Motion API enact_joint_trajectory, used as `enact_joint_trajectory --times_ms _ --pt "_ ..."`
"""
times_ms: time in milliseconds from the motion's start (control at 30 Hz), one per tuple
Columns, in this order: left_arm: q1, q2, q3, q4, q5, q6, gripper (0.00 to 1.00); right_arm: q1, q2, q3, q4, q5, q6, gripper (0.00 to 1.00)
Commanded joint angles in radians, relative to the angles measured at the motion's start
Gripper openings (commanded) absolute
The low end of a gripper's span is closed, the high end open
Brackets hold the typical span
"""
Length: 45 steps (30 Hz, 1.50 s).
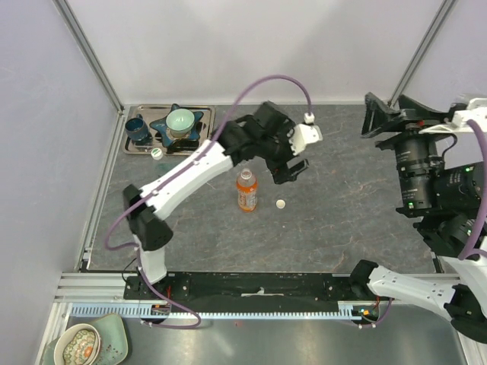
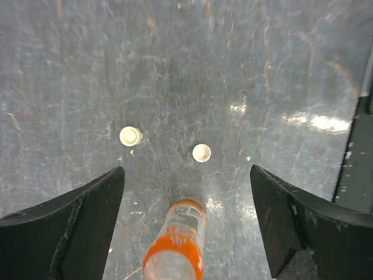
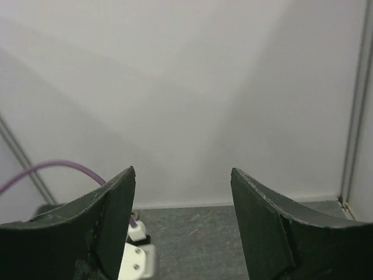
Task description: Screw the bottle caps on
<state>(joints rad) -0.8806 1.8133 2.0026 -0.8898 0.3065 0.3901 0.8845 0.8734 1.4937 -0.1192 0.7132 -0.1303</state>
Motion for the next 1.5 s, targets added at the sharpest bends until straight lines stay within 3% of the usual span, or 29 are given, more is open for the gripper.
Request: enact_joint_trajectory --times_ms 0,233,267,333,367,500,533,600,633,667,767,1067,1467 --pt "-0.049 0.116 0.013 0.02 -0.124 0.078 0.92 -0.004 0.019 0.045 -0.089 0.244 0.021 0.75" --pt "-0.09 0.193 -0.116 0.179 -0.286 0.135 0.84 -0.021 0.165 0.14 -0.198 0.267 0.024 0.8" --pt "-0.09 0.199 -0.12 0.187 -0.291 0.135 0.84 -0.113 0.255 0.167 -0.253 0.212 0.111 0.84" --pt "-0.09 0.201 -0.146 0.225 -0.291 0.138 0.84 -0.316 0.361 0.324 -0.444 -0.144 0.24 0.84" --pt "-0.089 0.198 -0.159 0.241 -0.288 0.138 0.84 -0.44 0.409 0.329 -0.438 -0.181 0.288 0.84" --pt "-0.09 0.178 -0.212 0.295 -0.29 0.154 0.85 -0.62 0.495 0.343 -0.41 -0.345 0.403 0.85" --pt "-0.089 0.181 -0.231 0.313 -0.296 0.174 0.85 -0.666 0.533 0.333 -0.405 -0.444 0.443 0.85" --pt "-0.086 0.185 -0.261 0.336 -0.32 0.205 0.82 -0.829 0.533 0.202 -0.352 -0.576 0.551 0.78" --pt "-0.086 0.193 -0.268 0.351 -0.34 0.211 0.8 -0.923 0.486 0.125 -0.232 -0.687 0.655 0.73" --pt "-0.084 0.201 -0.272 0.351 -0.343 0.216 0.76 -0.944 0.451 -0.03 -0.164 -0.701 0.696 0.71" --pt "-0.08 0.225 -0.292 0.354 -0.348 0.233 0.75 -0.957 0.333 -0.183 -0.045 -0.644 0.698 0.7" --pt "-0.08 0.328 -0.268 0.341 -0.353 0.282 0.63 -0.978 0.202 -0.36 0.026 -0.581 0.71 0.66" --pt "-0.077 0.362 -0.266 0.319 -0.33 0.337 0.62 -0.987 0.213 -0.454 0.085 -0.656 0.758 0.66"
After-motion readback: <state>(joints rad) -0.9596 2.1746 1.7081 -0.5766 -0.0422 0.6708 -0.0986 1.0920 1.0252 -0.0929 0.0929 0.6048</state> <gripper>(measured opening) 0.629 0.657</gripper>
